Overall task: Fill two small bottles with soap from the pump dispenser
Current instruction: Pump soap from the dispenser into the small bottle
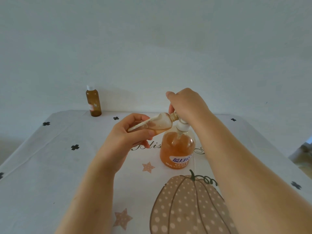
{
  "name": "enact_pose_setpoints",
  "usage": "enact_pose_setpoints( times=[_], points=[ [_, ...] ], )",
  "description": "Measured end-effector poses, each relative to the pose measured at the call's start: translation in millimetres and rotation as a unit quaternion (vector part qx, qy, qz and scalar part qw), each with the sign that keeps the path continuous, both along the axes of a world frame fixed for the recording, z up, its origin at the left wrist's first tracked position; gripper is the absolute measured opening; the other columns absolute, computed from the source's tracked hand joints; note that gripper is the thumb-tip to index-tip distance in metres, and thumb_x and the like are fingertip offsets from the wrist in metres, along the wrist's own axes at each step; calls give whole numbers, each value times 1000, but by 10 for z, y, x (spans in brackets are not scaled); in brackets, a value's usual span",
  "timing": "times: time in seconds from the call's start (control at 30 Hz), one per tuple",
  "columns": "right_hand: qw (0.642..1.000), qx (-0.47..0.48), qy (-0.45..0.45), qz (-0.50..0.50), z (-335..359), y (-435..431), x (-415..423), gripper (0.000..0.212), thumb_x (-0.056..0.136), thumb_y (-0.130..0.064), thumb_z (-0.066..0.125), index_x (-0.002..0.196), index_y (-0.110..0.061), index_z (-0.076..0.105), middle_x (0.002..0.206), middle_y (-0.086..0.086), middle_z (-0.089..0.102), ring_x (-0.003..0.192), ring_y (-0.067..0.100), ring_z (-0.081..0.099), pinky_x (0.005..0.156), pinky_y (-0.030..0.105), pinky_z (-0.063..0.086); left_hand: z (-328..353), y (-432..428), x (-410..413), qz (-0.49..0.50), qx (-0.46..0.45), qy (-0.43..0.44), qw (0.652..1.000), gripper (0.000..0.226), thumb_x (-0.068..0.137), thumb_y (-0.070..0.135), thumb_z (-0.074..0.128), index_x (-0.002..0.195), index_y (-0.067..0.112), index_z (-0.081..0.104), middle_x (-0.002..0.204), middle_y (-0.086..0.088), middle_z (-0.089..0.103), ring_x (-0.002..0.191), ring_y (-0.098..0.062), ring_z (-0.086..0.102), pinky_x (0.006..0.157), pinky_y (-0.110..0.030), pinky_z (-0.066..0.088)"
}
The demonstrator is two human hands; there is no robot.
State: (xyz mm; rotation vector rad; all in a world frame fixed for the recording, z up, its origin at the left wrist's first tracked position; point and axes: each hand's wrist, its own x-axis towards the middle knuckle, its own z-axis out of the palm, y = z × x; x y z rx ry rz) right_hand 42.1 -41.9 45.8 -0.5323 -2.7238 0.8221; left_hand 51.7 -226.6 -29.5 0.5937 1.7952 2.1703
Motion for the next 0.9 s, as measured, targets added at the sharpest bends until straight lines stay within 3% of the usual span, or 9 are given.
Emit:
enact_pose_setpoints(
  times=[0.23, 0.4, 0.9],
  points=[
    [1000, 3, -18, -2, 109, -38, 32, 44, 97, -35, 43, 99, -3, 74, 62, 2, 58, 57, 21, 53, 62, 30, 42, 22, 3, 59, -1, 31, -16, 999, 26, 68, 14, 77, 93, 21, 77, 90, -5, 72, 78, -20, 68, 67, -28, 57],
    [999, 9, -33, 6, 184, -66, 60, 46, 99, -35, 41, 96, -4, 75, 58, 3, 63, 51, 20, 54, 61, 29, 43, 39, 4, 78, -1, 50, -31, 998, 38, 70, 16, 76, 108, 13, 73, 90, -5, 73, 78, -18, 68, 68, -26, 58],
    [1000, 12, 26, -9, 2, -17, 14, 45, 98, -32, 42, 96, -1, 75, 65, 4, 56, 58, 22, 51, 59, 29, 41, 9, -13, -3, -20, 58, -31, 998, 37, 72, 18, 74, 108, 12, 71, 94, -9, 70, 76, -22, 67, 62, -27, 55]
  ],
)
